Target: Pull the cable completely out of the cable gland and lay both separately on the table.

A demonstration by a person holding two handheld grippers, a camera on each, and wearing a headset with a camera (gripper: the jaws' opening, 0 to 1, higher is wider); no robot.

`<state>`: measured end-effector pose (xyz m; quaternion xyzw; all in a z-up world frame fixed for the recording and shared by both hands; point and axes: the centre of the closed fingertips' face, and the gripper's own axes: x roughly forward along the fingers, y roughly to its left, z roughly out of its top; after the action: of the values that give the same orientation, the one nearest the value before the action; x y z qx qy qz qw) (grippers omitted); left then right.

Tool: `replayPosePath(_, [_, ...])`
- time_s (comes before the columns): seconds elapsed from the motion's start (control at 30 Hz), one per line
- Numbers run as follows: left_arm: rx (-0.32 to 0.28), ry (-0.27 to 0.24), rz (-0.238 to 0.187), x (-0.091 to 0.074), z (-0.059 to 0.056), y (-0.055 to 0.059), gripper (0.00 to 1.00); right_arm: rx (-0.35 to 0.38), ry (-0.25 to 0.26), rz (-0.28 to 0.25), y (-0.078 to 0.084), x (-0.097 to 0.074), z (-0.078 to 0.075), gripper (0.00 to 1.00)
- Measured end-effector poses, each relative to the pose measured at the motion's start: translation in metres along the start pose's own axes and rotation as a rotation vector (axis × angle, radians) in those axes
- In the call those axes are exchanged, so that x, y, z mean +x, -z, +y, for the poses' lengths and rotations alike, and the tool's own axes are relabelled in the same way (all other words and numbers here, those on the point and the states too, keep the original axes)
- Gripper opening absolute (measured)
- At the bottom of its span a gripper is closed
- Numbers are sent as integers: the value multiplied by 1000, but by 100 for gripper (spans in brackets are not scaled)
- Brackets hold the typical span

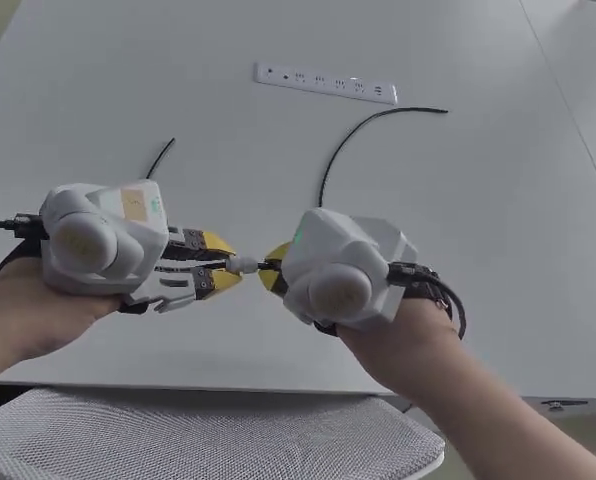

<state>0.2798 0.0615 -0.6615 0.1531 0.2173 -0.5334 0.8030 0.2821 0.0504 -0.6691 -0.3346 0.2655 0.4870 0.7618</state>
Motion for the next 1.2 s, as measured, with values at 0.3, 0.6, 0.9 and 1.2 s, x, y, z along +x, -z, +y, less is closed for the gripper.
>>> replayPosePath(0.3, [-8,-11,-7,1,2,-3,15,83,26,-4,8,-4,-8,0])
replayPosePath(0.6, [-25,-14,-12,1,0,-6,15,159,54,14,29,-10,-18,0])
replayPosePath(0.9, [-29,-10,-10,1,-3,-7,15,322,78,30,51,-9,-24,0])
replayPosePath(1.2, [-27,8,-6,5,-10,-8,15,416,80,65,75,-11,-27,0])
